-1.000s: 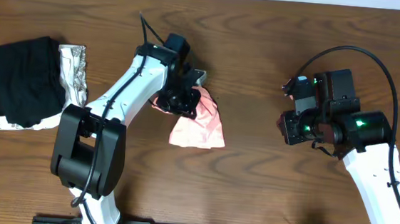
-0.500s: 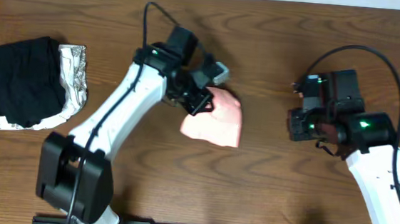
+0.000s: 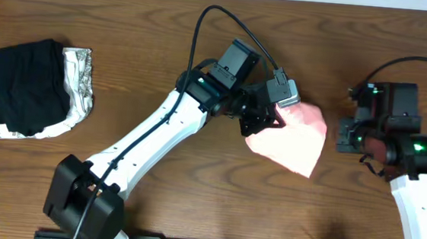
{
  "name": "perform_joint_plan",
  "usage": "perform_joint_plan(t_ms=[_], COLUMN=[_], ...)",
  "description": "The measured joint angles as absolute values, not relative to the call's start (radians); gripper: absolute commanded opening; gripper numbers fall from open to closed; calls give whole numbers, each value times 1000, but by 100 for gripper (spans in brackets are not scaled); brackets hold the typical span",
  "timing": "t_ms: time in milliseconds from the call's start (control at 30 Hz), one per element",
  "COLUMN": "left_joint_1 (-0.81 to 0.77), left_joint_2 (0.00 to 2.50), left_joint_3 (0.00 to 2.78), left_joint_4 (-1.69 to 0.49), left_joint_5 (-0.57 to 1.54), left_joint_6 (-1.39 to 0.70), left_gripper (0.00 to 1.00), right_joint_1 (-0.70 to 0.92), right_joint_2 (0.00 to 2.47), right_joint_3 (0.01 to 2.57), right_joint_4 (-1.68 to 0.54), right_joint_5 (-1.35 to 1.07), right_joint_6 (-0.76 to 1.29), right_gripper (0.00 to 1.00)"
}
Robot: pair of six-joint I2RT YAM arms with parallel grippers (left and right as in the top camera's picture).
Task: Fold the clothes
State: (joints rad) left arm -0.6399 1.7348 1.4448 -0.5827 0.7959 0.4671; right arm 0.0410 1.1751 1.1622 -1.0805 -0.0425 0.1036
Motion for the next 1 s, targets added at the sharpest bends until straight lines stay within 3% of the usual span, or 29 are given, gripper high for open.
perform_joint_plan(t_ms=[300,1000], left_joint_1=[-634,-535], left_joint_2=[1808,1893], left_joint_3=[1445,1445], left_joint_4=[-636,-752], left_joint_5=[798,740], left_joint_6=[449,328], left_gripper=[6,6], right_joint_1=[-41,-68], right_joint_2=[1170,1483], right_joint_3=[1162,1162], right_joint_4=[-1062,-934], right_joint_5=[-29,-252], right_joint_6=[124,142], right_gripper=[33,41])
